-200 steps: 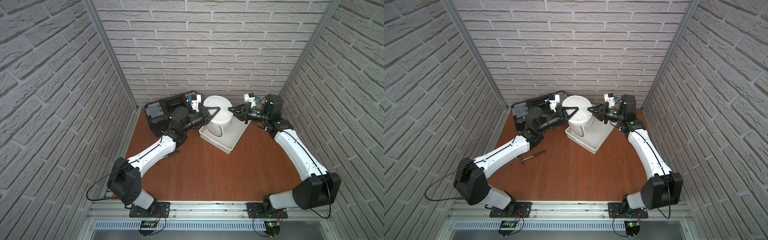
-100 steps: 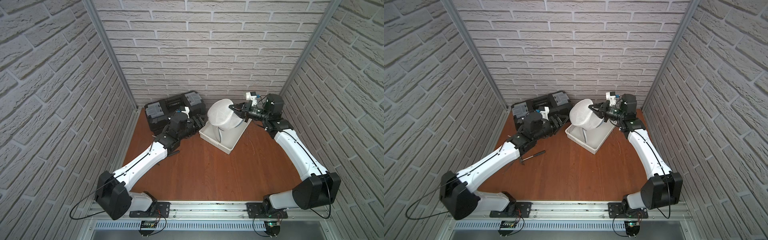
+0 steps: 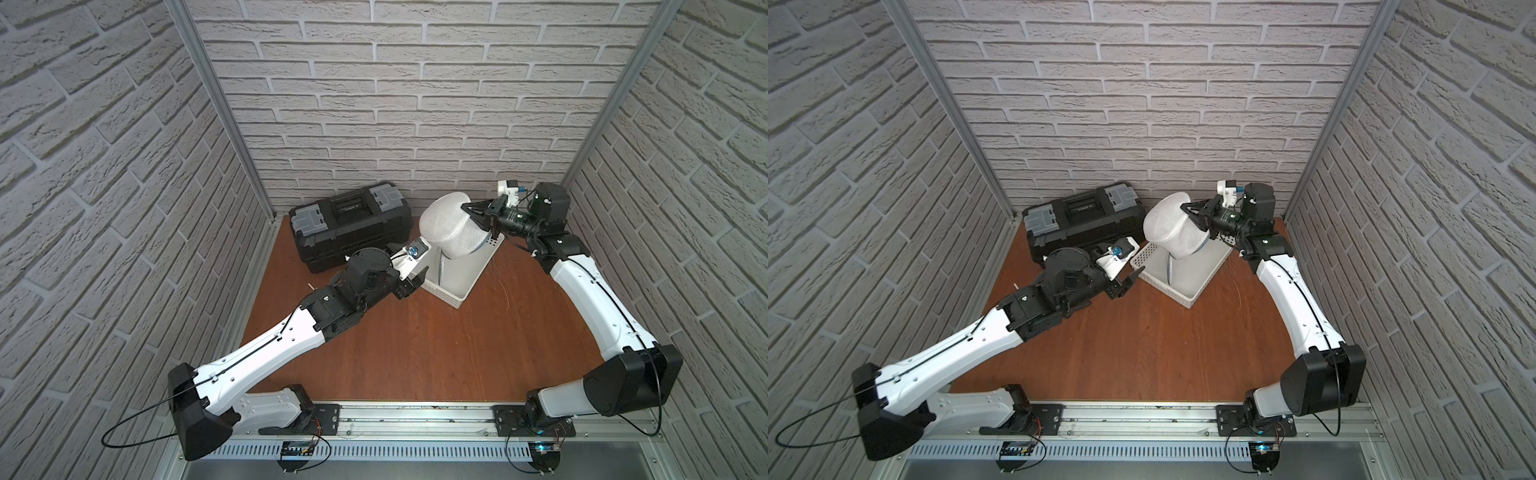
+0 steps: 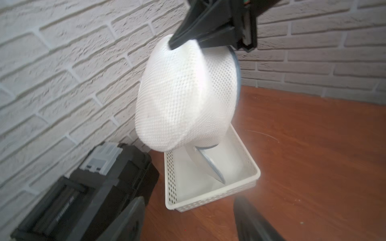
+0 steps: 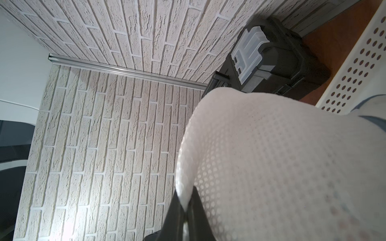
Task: Turn the laundry bag inside out
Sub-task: Turn over the laundry bag.
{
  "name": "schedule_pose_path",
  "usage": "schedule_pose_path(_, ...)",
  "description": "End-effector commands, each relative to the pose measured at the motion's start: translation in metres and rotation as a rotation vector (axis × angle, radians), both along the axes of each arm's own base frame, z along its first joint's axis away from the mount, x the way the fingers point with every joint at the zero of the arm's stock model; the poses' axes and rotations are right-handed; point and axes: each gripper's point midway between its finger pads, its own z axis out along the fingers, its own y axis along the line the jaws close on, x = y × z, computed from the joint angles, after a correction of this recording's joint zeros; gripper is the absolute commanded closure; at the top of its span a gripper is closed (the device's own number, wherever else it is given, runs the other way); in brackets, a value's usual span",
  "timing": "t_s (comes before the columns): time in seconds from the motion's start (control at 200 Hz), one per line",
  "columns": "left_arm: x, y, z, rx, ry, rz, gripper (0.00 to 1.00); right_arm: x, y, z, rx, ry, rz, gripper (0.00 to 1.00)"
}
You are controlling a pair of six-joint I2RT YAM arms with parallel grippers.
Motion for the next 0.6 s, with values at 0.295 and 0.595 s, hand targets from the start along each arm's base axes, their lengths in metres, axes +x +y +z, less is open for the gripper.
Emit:
schedule_pose_path(0.295,0.050,-0.039,0.060,0.281,-0.633,-0.063,0.17,-0.021,0.007,0.053,0.032,-0.099,0.009,0.97)
schedule_pose_path(0.595,0.085,-0.042,0.068,0.295,-0.678,0.013,0.31,-0.034,0.005,0.066,0.026,-0.106,0.003,0.97)
